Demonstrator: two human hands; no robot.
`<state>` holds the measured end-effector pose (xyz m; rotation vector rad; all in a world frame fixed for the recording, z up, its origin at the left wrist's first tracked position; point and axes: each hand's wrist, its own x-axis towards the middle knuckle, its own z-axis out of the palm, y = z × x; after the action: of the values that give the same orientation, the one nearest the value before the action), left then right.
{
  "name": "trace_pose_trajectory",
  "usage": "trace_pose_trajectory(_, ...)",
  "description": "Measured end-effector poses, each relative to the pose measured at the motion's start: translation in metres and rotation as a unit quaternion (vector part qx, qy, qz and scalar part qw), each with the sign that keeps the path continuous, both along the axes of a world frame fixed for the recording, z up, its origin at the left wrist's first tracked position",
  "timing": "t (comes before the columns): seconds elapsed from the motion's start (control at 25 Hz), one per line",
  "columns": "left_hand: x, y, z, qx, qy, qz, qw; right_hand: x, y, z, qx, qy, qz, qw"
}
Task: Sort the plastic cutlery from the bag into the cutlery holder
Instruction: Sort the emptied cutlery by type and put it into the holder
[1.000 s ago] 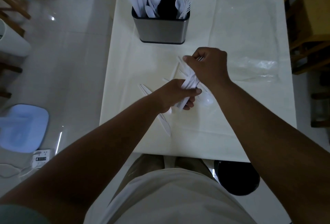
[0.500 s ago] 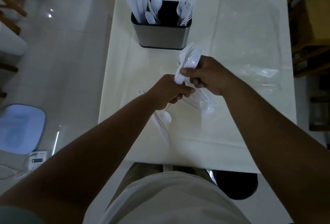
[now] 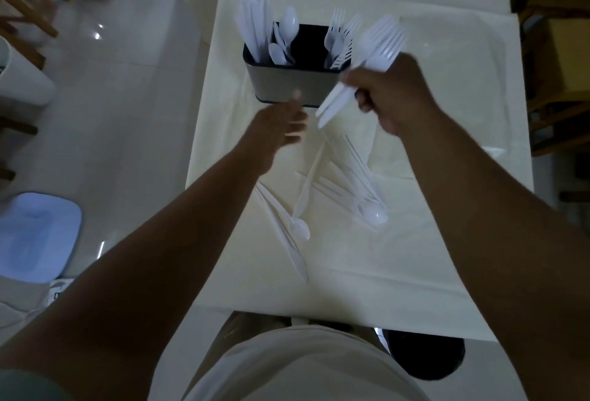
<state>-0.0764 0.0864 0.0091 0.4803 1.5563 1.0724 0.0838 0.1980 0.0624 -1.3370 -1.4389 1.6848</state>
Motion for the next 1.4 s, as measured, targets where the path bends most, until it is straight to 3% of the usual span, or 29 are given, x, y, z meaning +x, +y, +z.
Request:
trace_pose_trajectory(0.08, -0.034, 0.009, -0.003, -0.019, 0.03, 0.14, 0.99, -0.008, 0.028, 0.02, 0.071, 0.031, -0.032, 0.996)
trace_pose_trajectory(0.16, -0.062, 0.02, -0.004, -0.014, 0.02, 0.202, 0.979, -0.021, 0.05, 0.033, 0.147, 0.014, -0.039, 0.988)
trace_pose_trajectory(0.28, -0.082, 0.041, -0.006, 0.031, -0.014, 0.169, 0.985, -0.04, 0.065, 0.029, 0.221, -0.098, -0.006, 0.97)
trace_pose_trajectory(0.56, -0.082, 0.049, -0.009, 0.068, 0.002, 0.139, 0.988, -0.047, 0.055, 0.01, 0.334, -0.346, 0.081, 0.873)
trace_pose_trajectory(0.72, -0.084, 0.048, -0.008, 0.071, -0.008, 0.128, 0.989, -0.043, 0.047, -0.002, 0.363, -0.384, 0.135, 0.839)
trace_pose_trajectory(0.92, -0.083, 0.046, -0.008, 0.086, -0.005, 0.116, 0.989, -0.03, 0.045, -0.01, 0.418, -0.301, 0.107, 0.85)
trace_pose_trajectory(1.0, -0.083, 0.046, -0.008, 0.091, -0.006, 0.119, 0.989, -0.03, 0.041, -0.011, 0.486, -0.318, 0.133, 0.803)
trace_pose_trajectory(1.08, -0.083, 0.047, -0.009, 0.091, -0.009, 0.118, 0.989, -0.035, 0.037, -0.015, 0.557, -0.359, 0.171, 0.728)
trace_pose_trajectory(1.16, -0.084, 0.046, -0.008, 0.09, -0.01, 0.115, 0.989, -0.043, 0.034, -0.024, 0.577, -0.41, 0.222, 0.671)
trace_pose_trajectory(1.4, -0.087, 0.046, -0.013, 0.085, 0.016, 0.101, 0.991, -0.046, 0.037, -0.029, 0.542, -0.453, 0.259, 0.659)
